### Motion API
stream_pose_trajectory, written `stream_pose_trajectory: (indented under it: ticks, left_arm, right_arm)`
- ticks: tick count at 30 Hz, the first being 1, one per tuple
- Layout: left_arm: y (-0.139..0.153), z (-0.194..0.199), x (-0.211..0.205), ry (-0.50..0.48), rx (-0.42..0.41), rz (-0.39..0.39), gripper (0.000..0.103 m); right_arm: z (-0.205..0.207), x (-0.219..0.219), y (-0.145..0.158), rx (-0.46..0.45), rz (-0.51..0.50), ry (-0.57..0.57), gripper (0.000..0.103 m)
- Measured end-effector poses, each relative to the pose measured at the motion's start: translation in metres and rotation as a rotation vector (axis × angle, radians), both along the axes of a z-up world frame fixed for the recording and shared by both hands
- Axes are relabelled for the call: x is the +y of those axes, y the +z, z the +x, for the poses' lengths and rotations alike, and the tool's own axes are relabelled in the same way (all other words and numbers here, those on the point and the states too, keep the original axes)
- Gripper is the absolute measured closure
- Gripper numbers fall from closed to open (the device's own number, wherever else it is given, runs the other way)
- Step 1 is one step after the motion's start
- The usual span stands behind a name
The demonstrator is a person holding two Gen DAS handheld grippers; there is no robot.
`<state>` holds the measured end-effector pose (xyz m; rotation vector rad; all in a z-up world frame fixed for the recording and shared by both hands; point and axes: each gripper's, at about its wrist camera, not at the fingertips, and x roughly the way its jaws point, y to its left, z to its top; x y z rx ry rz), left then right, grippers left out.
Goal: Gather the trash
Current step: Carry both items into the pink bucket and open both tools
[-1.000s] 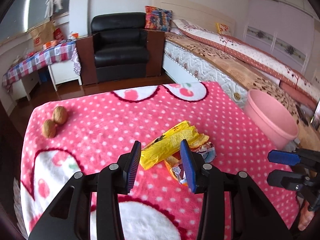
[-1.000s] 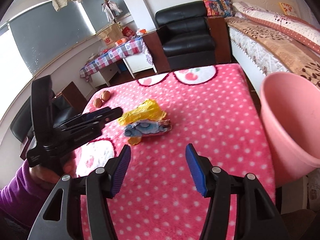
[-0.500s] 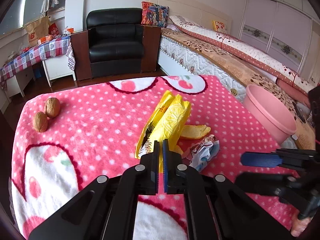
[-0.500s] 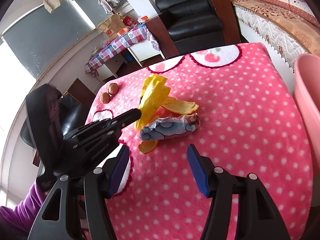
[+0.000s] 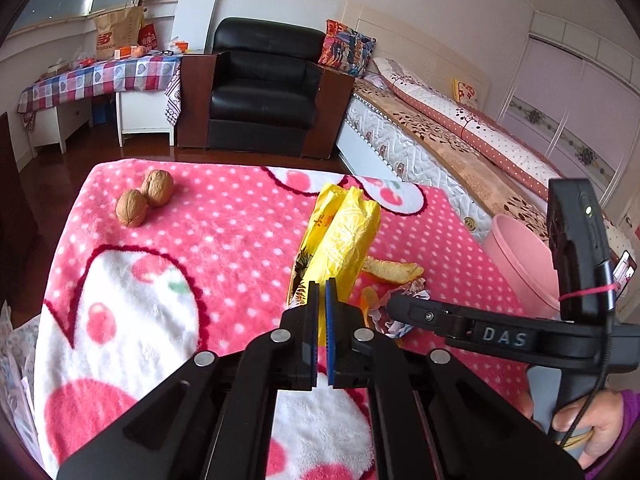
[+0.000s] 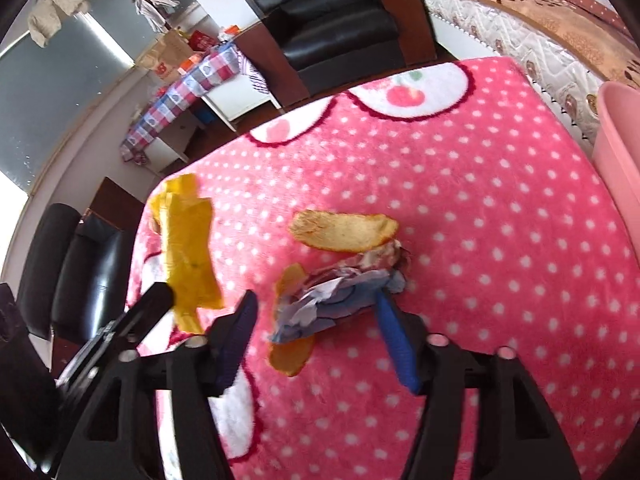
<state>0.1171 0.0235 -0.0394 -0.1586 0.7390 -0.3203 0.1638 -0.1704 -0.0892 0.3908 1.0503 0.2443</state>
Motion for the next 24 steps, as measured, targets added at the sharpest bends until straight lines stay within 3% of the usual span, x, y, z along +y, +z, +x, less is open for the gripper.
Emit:
stream_pose_trajectory:
  ticks: [1, 2, 6, 17, 24]
  left_arm:
    - [0.001, -0.002, 0.000, -0.002, -0.002, -0.003, 0.101]
    - [0.002, -0.003, 0.000, -0.006, -0.005, -0.005, 0.101]
    - [0.003, -0.005, -0.003, -0.013, -0.005, -0.018, 0.101]
    - [0.011, -0.016, -0.023, -0.044, 0.012, -0.052, 0.101]
    - [0.017, -0.021, -0.055, -0.092, 0.027, -0.083, 0.101]
  right_arm:
    - [-0.002, -0.006, -0.003, 0.013, 0.012, 0.004, 0.070]
    - [-0.004, -0.012, -0.007, 0.024, 0.018, 0.003, 0.087]
    - [-0.020, -0.037, -0.013, 0.025, 0.040, 0.009, 0.100]
    - [-0.075, -0.065, 0.017, -0.133, -0.084, 0.070, 0.101]
    - [-0.094, -0.096, 0.033, -0.198, -0.116, 0.026, 0.101]
